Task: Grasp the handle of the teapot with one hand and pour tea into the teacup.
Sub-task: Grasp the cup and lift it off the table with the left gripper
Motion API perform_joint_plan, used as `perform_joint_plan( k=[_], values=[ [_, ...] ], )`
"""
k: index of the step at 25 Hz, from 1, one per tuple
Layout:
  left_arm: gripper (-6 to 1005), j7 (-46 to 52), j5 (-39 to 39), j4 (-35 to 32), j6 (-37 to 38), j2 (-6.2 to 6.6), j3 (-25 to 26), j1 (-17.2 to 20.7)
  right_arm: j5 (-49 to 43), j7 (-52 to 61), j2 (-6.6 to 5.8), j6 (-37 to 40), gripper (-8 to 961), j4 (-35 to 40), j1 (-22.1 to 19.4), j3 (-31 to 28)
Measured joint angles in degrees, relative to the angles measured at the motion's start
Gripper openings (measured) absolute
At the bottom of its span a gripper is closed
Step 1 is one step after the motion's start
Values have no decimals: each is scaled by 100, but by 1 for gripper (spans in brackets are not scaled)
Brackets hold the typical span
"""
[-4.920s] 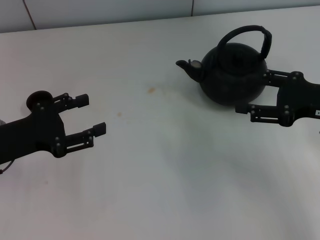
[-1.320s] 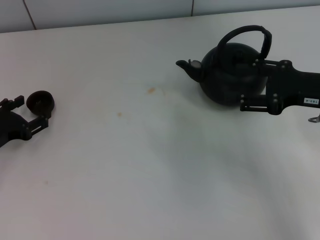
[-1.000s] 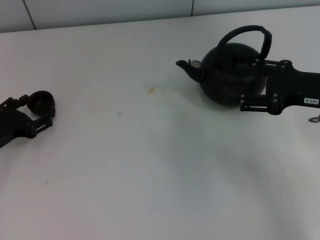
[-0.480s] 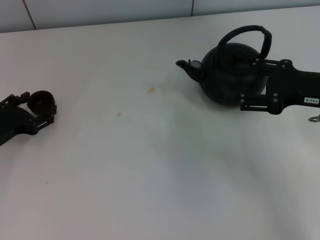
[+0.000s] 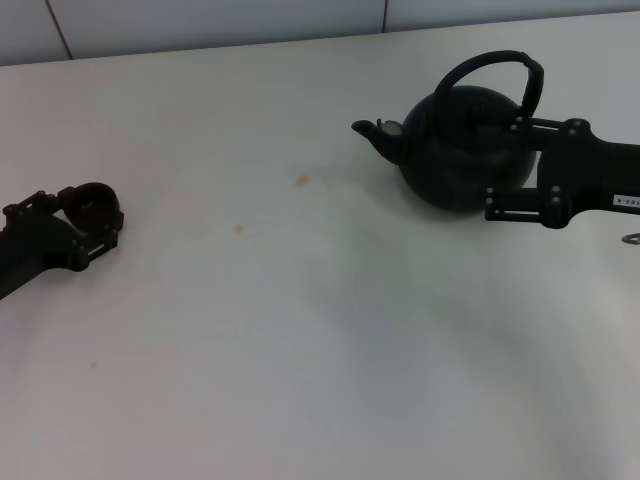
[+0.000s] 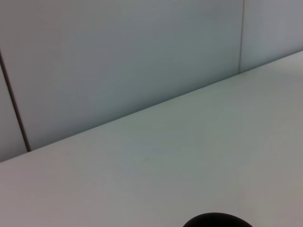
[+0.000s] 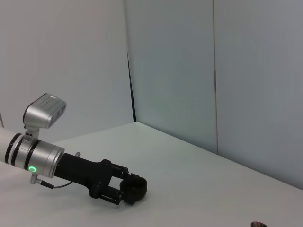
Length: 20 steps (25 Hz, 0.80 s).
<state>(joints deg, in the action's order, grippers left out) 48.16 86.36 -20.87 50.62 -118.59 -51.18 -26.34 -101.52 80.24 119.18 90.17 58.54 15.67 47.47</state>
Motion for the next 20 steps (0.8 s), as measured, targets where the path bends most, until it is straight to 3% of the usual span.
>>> perform_joint_plan(
  k=[14,20],
  values=[
    [687,0,0,-46,4,-7,-24,27,9,0,0,5,754,0,-20,1],
    [687,5,-13,-55,418,-6,-116,-6,23,0,-1,29,755,-21,-27,1]
  ],
)
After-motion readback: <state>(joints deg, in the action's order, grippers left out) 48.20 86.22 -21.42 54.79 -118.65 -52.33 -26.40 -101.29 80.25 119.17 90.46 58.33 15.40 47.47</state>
